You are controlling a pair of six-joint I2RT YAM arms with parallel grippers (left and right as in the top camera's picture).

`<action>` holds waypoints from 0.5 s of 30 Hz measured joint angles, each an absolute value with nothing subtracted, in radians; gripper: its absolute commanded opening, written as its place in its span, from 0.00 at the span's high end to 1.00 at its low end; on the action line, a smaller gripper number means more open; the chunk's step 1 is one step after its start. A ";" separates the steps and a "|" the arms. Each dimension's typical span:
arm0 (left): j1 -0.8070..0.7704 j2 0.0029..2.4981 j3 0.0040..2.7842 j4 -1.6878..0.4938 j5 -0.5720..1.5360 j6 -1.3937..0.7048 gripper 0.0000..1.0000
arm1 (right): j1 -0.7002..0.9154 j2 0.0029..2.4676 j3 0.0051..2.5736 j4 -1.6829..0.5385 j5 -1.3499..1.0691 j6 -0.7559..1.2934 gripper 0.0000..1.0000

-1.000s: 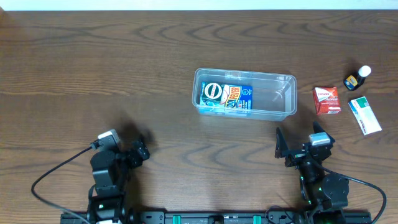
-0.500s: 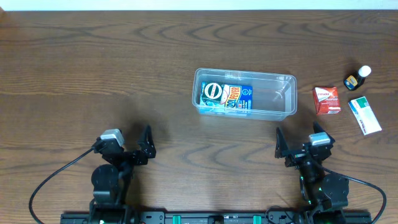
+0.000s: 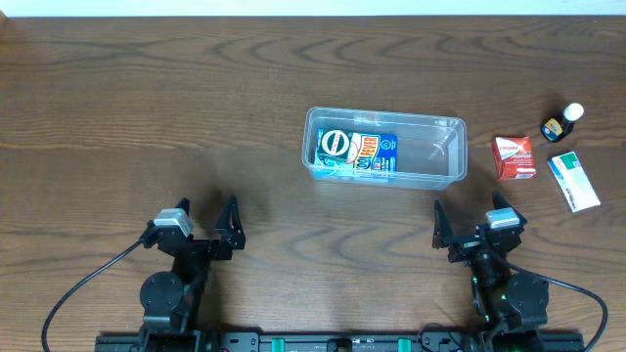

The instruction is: Pack container

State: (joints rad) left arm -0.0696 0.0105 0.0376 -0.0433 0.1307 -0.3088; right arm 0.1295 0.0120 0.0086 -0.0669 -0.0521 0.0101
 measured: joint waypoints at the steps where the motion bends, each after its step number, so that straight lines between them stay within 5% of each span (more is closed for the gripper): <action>1: -0.070 0.011 0.038 -0.043 0.131 -0.309 0.02 | 0.130 0.012 0.009 -0.067 -0.052 0.010 0.01; 15: -0.070 0.017 0.026 -0.012 0.089 -0.301 0.02 | 0.130 0.012 0.009 -0.067 -0.052 0.010 0.01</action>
State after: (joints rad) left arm -0.0696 0.0170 0.0257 -0.0124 0.0891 -0.3012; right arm 0.1295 0.0120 0.0086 -0.0669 -0.0525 0.0101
